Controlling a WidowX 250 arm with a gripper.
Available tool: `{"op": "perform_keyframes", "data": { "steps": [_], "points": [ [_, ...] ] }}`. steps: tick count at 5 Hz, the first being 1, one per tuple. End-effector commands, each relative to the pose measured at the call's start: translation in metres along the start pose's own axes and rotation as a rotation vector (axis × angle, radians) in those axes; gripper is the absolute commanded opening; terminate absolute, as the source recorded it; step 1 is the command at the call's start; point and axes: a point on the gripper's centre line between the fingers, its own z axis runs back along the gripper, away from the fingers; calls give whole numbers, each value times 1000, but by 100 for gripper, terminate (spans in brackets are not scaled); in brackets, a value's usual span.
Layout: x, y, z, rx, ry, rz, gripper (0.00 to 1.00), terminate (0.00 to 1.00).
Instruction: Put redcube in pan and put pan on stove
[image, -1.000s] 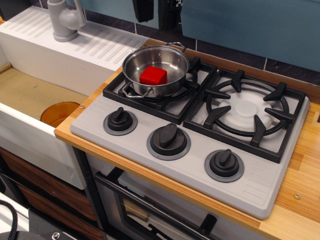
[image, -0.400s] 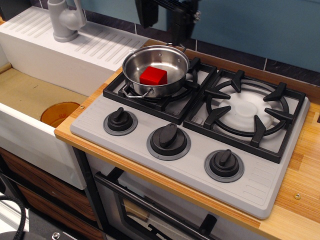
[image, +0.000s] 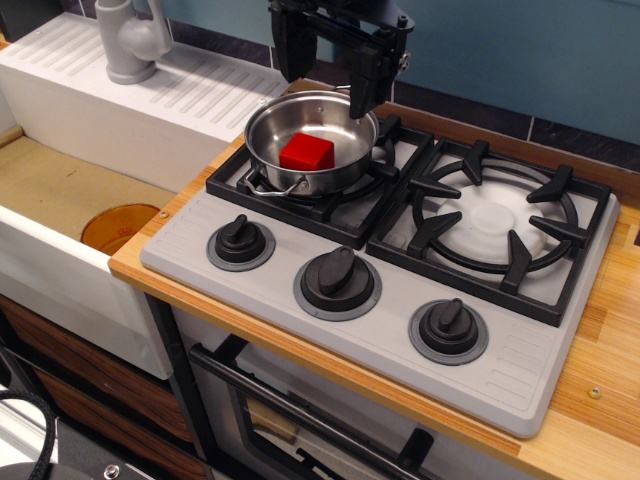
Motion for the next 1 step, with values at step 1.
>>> {"op": "perform_keyframes", "data": {
  "steps": [1],
  "points": [
    [16,-3,17,6,-11,-41,100,100]
  ]
}}
